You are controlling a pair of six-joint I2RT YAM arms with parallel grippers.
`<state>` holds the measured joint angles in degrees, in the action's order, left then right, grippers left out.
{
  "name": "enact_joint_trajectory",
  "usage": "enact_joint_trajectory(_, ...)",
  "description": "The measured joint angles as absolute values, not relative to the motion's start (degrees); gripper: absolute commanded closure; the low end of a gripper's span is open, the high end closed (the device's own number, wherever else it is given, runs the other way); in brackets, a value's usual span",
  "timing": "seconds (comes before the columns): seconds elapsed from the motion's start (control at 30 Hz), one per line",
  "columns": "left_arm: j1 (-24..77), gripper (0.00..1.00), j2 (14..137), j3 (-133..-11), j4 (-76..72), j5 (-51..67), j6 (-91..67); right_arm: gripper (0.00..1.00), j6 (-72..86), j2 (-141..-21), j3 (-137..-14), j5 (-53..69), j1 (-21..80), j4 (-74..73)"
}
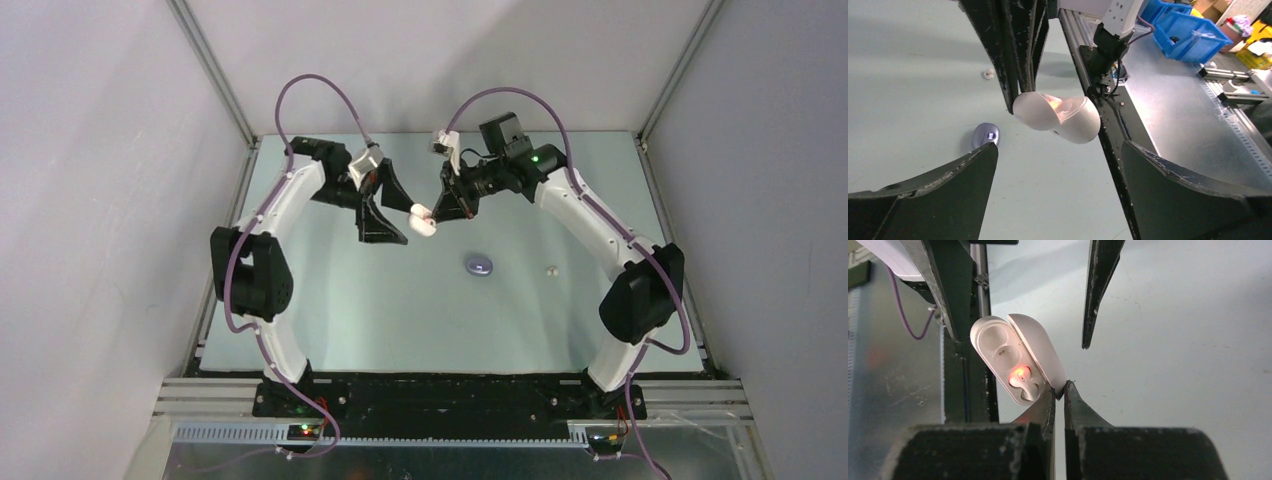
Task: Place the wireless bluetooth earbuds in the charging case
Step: Adjust the charging case.
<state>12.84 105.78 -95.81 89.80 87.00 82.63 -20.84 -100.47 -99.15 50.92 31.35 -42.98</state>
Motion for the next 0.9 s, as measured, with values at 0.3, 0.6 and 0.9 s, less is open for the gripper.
enact_joint_trajectory(0.3, 9.93, 0.00, 113.93, -122.89, 87.35, 78.39, 68.12, 1.00, -26.33, -95.79, -99.39, 44.64, 29.91, -46.13)
enact_joint_trajectory(0.6, 7.68, 0.00, 106.24, -117.62, 40.12, 30.52, 19.77, 1.00, -33.26, -91.57, -99.33, 31.44, 30.13, -48.58)
enact_joint_trajectory(0.9, 10.68, 0.00, 98.96, -119.15, 36.38, 26.76, 7.44, 1.00, -43.77, -86.00, -94.52, 19.77, 35.18, -47.64)
